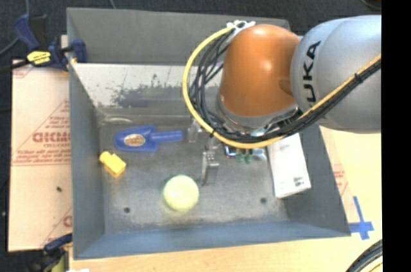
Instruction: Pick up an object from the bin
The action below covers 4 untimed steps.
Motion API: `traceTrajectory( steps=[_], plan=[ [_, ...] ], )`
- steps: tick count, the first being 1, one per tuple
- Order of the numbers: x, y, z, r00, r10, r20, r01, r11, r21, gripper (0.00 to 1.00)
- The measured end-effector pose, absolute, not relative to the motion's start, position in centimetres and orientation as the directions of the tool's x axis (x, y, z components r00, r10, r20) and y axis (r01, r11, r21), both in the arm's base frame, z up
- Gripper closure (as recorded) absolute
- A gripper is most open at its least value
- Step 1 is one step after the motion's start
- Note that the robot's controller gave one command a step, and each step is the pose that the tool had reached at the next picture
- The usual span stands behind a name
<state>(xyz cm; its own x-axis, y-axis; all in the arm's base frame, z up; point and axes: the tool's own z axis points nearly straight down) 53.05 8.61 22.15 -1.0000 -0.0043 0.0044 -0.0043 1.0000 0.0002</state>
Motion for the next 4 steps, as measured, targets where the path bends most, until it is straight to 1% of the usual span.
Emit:
traceTrajectory(
  steps=[1,2,3,4],
  plan=[
    [53.2,8.6,22.5,-1.0,-0.001,-0.004,-0.001,1.0,0.001,0.0],
    [54.1,11.2,16.1,-0.978,-0.208,0.0,-0.208,0.978,0.001,0.0],
    [51.3,11.2,16.0,-0.993,-0.119,-0.005,-0.119,0.993,0.001,0.0],
    [52.2,9.3,10.2,-0.89,-0.456,-0.001,-0.456,0.89,0.0,0.0]
  ],
)
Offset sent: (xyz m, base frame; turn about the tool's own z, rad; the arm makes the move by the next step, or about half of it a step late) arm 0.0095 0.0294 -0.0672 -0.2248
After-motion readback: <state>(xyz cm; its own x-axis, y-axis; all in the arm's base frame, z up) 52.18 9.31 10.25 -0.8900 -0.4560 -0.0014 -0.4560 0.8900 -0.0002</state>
